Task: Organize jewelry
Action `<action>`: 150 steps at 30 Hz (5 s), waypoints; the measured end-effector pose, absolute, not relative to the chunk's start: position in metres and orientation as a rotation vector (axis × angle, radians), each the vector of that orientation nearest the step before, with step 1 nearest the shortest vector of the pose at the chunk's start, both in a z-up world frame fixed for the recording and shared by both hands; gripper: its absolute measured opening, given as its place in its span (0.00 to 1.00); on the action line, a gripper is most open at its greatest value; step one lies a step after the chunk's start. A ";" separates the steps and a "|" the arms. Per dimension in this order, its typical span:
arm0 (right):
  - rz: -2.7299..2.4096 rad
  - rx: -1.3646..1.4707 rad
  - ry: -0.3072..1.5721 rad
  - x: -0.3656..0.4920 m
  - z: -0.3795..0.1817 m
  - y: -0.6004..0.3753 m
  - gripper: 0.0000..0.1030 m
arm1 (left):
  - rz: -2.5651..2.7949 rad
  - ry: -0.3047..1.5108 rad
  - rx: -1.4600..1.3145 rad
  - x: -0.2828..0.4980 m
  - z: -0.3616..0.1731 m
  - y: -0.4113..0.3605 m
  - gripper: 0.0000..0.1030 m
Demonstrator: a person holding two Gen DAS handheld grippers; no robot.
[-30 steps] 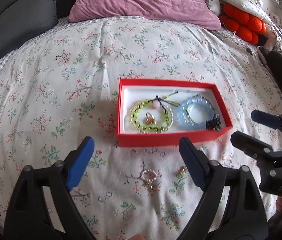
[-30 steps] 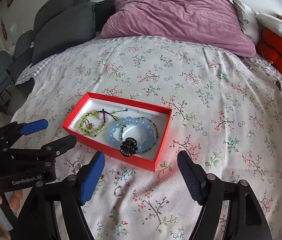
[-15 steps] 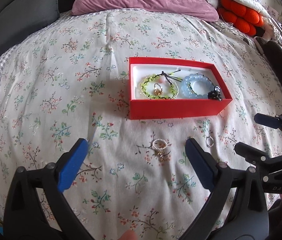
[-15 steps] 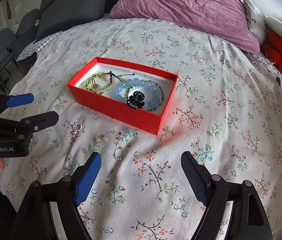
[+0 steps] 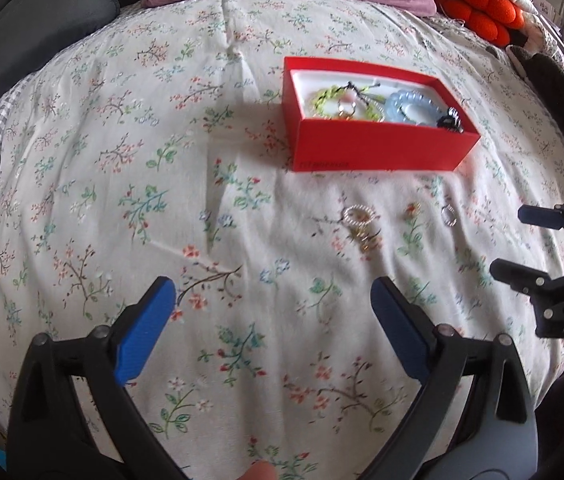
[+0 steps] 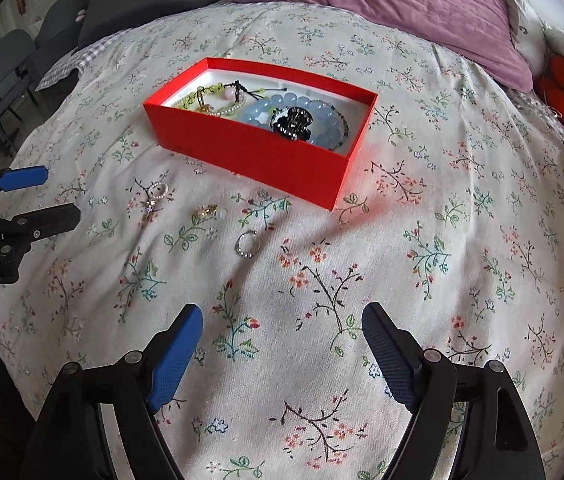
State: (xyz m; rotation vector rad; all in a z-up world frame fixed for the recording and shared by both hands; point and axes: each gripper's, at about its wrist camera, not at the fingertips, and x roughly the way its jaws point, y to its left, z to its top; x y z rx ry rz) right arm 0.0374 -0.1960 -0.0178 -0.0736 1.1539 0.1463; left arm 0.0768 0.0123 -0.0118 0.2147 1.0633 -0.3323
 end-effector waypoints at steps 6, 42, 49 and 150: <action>0.147 -0.088 1.174 0.036 -0.027 -0.193 0.81 | -0.344 1.095 0.223 0.075 -0.029 0.018 0.95; 0.217 -0.123 1.079 0.074 -0.049 -0.167 0.57 | -0.588 0.994 0.191 0.103 -0.049 -0.043 0.42; 0.222 -0.110 1.069 0.074 -0.051 -0.168 0.56 | -0.584 1.004 0.170 0.105 -0.049 -0.040 0.33; 0.313 -0.055 1.003 0.069 -0.020 -0.196 0.67 | -0.525 1.078 0.098 0.102 -0.041 -0.003 0.05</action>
